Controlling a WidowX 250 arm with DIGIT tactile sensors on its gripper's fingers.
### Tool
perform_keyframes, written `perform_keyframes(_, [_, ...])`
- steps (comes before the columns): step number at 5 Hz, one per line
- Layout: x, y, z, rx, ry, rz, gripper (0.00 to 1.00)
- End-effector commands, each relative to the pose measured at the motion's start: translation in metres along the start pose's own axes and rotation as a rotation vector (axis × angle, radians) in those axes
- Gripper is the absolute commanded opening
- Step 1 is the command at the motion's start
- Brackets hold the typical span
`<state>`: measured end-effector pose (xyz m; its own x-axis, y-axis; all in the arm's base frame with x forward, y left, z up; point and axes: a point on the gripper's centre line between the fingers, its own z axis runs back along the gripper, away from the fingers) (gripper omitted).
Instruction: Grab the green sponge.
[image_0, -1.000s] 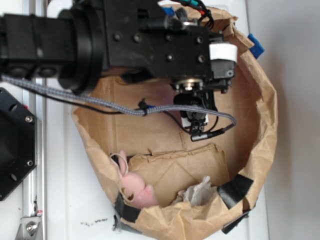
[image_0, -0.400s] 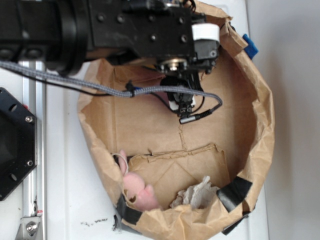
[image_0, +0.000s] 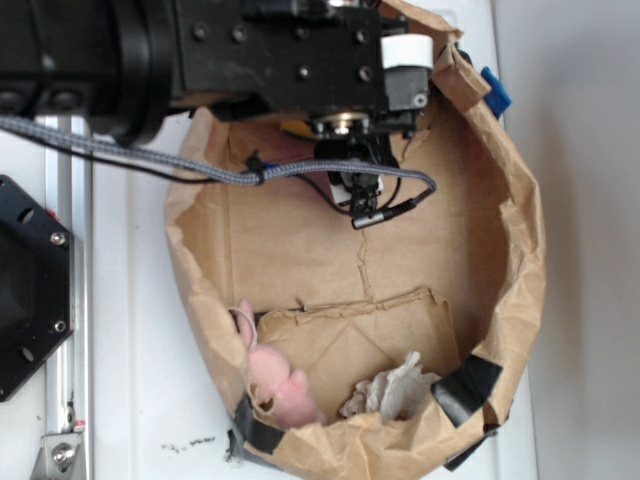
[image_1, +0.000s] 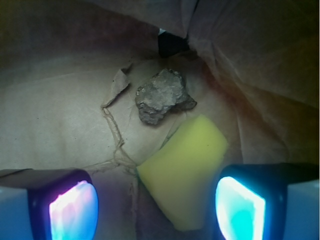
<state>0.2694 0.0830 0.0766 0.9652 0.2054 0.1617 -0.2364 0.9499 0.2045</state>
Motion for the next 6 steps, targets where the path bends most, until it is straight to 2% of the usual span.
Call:
perform_keyframes(1, [0.0033, 0.0091, 0.0148, 0.039, -0.047, 0.039, 1.0])
perform_keyframes(3, [0.0119, 0.0093, 0.0096, -0.04, -0.032, 0.006, 1.0])
perform_keyframes(6, [0.0119, 0.0093, 0.0096, -0.04, -0.032, 0.006, 1.0])
